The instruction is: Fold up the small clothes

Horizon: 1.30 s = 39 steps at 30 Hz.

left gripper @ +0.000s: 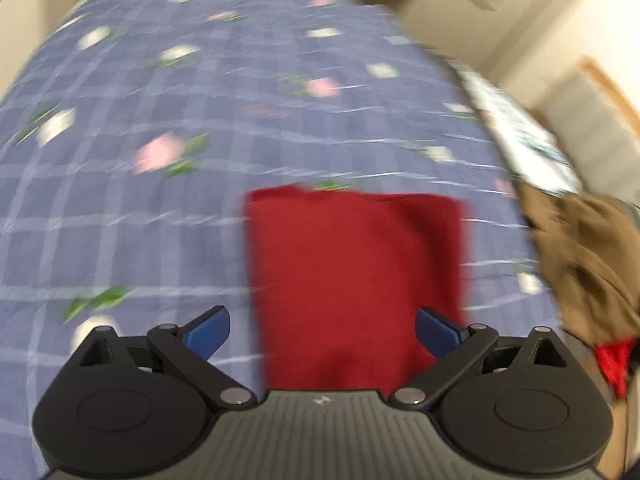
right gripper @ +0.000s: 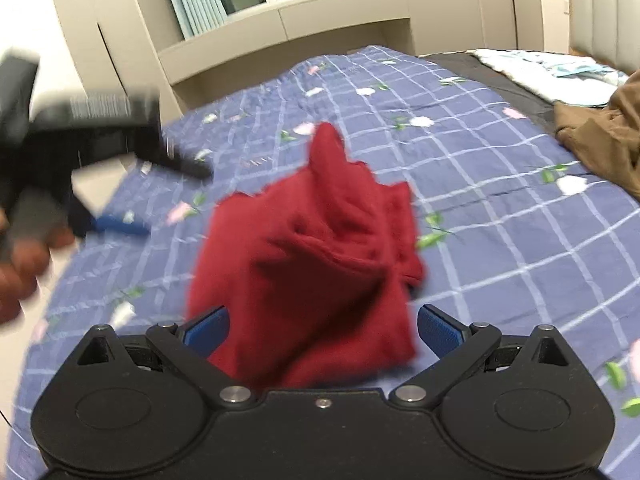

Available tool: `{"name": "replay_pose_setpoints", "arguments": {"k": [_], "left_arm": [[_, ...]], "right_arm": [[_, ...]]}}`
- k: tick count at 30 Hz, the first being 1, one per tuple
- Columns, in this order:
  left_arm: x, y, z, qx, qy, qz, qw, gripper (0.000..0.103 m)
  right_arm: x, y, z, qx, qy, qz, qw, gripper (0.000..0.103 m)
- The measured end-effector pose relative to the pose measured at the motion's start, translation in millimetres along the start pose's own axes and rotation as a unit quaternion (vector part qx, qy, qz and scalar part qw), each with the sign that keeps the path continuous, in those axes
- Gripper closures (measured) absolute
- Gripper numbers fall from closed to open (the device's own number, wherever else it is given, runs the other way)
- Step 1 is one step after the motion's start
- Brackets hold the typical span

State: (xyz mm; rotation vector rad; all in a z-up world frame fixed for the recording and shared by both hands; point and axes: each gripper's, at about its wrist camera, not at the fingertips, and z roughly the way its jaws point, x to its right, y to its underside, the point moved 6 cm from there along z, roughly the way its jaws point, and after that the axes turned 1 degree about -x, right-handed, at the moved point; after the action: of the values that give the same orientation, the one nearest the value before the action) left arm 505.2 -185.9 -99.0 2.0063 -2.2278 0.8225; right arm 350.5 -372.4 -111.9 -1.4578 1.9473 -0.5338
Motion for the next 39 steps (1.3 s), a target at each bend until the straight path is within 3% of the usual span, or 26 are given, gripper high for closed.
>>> {"name": "replay_pose_setpoints", "arguments": {"k": [5, 10, 12, 13, 16, 19, 22, 25, 27, 30, 33, 37, 39], "left_arm": [[-39.9, 15.1, 6.8, -0.020, -0.029, -0.045, 0.9984, 0.002], [-36.3, 33.1, 18.3, -0.039, -0.030, -0.038, 0.9981, 0.002], [-34.1, 38.1, 21.5, -0.046, -0.027, -0.033, 0.9981, 0.002], [-32.8, 40.3, 23.3, -0.050, -0.026, -0.030, 0.9980, 0.002], [-29.2, 52.4, 22.0, -0.060, -0.022, -0.022, 0.9977, 0.002], [-28.3, 58.4, 24.7, -0.069, -0.024, -0.014, 0.9972, 0.002], [-31.0, 62.7, 29.3, -0.082, -0.034, -0.009, 0.9961, 0.002], [-34.0, 60.3, 28.1, -0.081, -0.038, -0.010, 0.9960, 0.002], [-33.0, 53.1, 25.9, -0.069, -0.035, -0.011, 0.9970, 0.002], [-29.3, 37.7, 26.3, -0.046, -0.040, -0.014, 0.9981, 0.002], [-24.4, 19.0, 31.3, -0.021, -0.056, -0.020, 0.9980, 0.001], [-19.9, -2.8, 47.0, 0.004, -0.077, -0.028, 0.9967, 0.001], [-19.3, -10.5, 55.5, 0.008, -0.082, -0.030, 0.9961, 0.001]], "right_arm": [[-16.2, -10.3, -7.2, 0.021, -0.005, 0.068, 0.997, 0.002], [-12.5, -19.8, -1.5, 0.023, 0.001, 0.152, 0.988, 0.001], [-8.6, -21.3, 3.8, 0.023, 0.012, 0.165, 0.986, 0.008], [-4.3, -20.9, 6.6, 0.018, 0.022, 0.168, 0.985, 0.018], [17.5, -12.9, 7.8, -0.001, 0.046, 0.195, 0.980, 0.064], [45.0, 1.5, -1.1, -0.010, 0.063, 0.220, 0.974, 0.072], [65.4, 17.7, -6.8, -0.026, 0.076, 0.217, 0.973, 0.069], [75.4, 24.4, -14.2, -0.026, 0.085, 0.200, 0.976, 0.043], [75.1, 18.8, -21.8, -0.009, 0.096, 0.169, 0.981, 0.037], [66.9, 2.2, -21.1, 0.013, 0.111, 0.091, 0.990, 0.029], [50.3, -24.7, -5.8, 0.042, 0.094, 0.016, 0.994, 0.021], [25.4, -63.1, 27.2, 0.077, 0.064, -0.076, 0.992, 0.010], [19.5, -80.0, 54.2, 0.072, 0.055, -0.114, 0.989, 0.010]]}}
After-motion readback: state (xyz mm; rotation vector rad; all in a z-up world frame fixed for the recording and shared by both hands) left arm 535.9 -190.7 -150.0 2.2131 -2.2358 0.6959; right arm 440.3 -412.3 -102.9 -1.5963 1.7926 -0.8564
